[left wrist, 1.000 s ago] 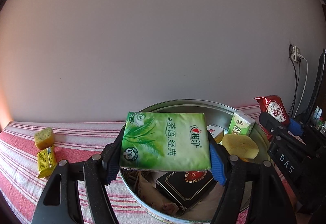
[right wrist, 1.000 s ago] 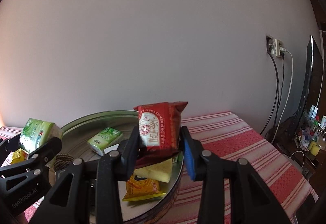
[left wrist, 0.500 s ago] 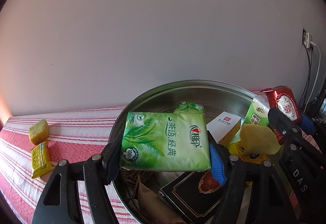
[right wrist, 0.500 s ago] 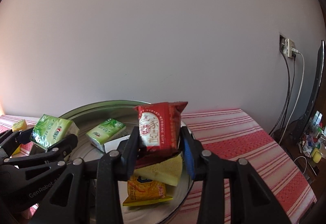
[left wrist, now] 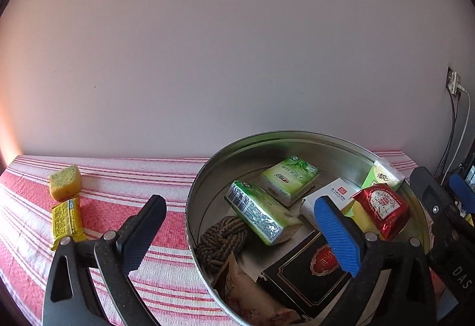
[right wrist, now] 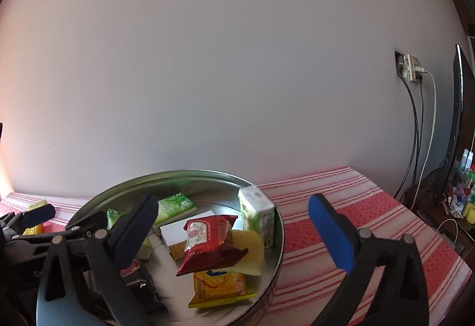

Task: Organize objects
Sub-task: 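Release the tissue pack into the tin with the left gripper while the right gripper drops the red bag, then withdraw both open grippers from the tin toward the sponge cake and wafer pack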

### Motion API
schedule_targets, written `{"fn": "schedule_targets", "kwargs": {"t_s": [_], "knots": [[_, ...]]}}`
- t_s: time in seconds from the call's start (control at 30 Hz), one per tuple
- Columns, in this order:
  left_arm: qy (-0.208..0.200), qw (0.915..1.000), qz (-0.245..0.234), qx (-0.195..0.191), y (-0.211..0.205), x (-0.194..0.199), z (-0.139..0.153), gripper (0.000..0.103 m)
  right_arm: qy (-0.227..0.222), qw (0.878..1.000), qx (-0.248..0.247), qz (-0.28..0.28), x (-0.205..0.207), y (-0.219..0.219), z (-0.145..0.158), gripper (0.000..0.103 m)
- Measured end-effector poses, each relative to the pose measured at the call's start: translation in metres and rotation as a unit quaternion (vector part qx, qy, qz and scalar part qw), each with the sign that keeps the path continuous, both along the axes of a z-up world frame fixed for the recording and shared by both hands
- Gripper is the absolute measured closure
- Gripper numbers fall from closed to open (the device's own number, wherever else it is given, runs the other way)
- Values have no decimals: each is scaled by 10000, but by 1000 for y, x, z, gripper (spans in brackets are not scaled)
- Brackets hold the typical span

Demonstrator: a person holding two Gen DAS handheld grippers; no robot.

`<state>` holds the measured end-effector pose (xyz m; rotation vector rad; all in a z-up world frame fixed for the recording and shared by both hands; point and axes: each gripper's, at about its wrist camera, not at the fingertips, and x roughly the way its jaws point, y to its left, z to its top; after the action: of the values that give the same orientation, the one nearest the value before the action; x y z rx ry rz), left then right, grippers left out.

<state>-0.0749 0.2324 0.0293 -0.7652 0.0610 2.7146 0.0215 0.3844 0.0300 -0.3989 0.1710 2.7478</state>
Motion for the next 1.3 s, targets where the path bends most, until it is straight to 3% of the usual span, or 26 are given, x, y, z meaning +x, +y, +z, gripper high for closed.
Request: {"fn": "schedule_targets", "kwargs": {"t_s": [0.13, 0.43, 0.6, 0.93, 1.2, 1.3], "knots": [[79, 9997, -63, -223, 7, 10, 0, 2, 97, 9997, -207, -17, 2, 6, 0, 0], [353, 9989, 262, -131, -9, 25, 5, 2, 500, 9982, -321, -104, 7, 14, 7, 0], [739, 9958, 429, -314, -15, 35, 10, 2, 774, 9964, -90, -344, 14, 8, 12, 0], [1231, 9907, 571, -79, -44, 56, 12, 2, 1136, 9919, 111, -551, 26, -4, 16, 0], [1547, 9859, 427, -478, -44, 71, 3, 2, 1306, 9871, 308, -878, 41, -15, 20, 0], [1552, 9863, 349, -440, -45, 74, 3, 2, 1310, 9853, 248, -1070, 45, -12, 21, 0]]}}
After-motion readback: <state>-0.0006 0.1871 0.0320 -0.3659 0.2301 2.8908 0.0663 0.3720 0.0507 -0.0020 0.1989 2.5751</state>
